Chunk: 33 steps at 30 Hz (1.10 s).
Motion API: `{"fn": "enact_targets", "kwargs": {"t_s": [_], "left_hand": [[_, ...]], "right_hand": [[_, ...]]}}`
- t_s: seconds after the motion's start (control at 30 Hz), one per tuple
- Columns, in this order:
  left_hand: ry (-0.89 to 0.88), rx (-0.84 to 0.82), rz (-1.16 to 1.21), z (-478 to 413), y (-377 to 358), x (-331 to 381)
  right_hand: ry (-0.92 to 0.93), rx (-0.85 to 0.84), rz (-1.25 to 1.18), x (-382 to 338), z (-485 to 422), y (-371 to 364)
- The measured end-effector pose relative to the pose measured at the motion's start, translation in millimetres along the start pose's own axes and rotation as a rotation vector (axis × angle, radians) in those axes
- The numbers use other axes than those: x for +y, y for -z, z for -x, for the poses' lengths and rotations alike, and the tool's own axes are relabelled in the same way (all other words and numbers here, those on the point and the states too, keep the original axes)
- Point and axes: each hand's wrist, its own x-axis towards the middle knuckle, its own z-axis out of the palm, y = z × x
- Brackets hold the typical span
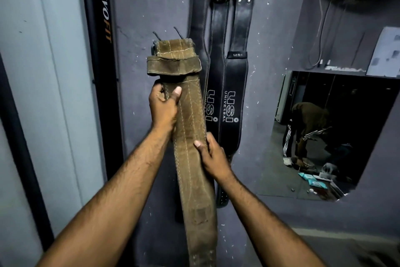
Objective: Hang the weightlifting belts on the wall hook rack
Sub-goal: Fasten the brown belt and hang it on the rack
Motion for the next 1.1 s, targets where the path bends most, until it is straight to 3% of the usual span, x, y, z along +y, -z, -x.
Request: {"fn": "enact_targets", "kwargs": {"t_s": [0.13,0.33,0.5,0.67,0.73,0.9,1.1], "left_hand": [[-0.007,0.005,-0.011,-5.2,2.2,0.7],[-0.015,0.000,-0.005,-18.3,1.8,-2.2],[-0.047,-0.044,0.023,-29.5,2.0,5.1],[0.005,-0.182,0.086,-36.2,0.0,14.1],[0.035,-0.236,0.108,-36.0,-3.5,14.3],[0.109,-0.306,0.118,-30.0,-13.2,9.9],[0.127,-0.406,0.146,-26.8,-18.8,17.7]], "right_hand": [[-0.088,-0.233,-0.065,20.3,-1.0,-3.1],[-0.050,-0.172,-0.073,31.3,0.5,-13.9],[-0.197,-0.407,-0.167,61.0,13.7,-20.4],[-0.301,-0.472,-0.122,62.2,4.5,-19.6],[-0.243,-0.409,-0.154,36.8,-15.2,-7.9],[-0.051,-0.090,-0.501,-66.8,-87.3,31.1],[0.058,0.019,-0.698,-100.1,-119.8,39.4]]}}
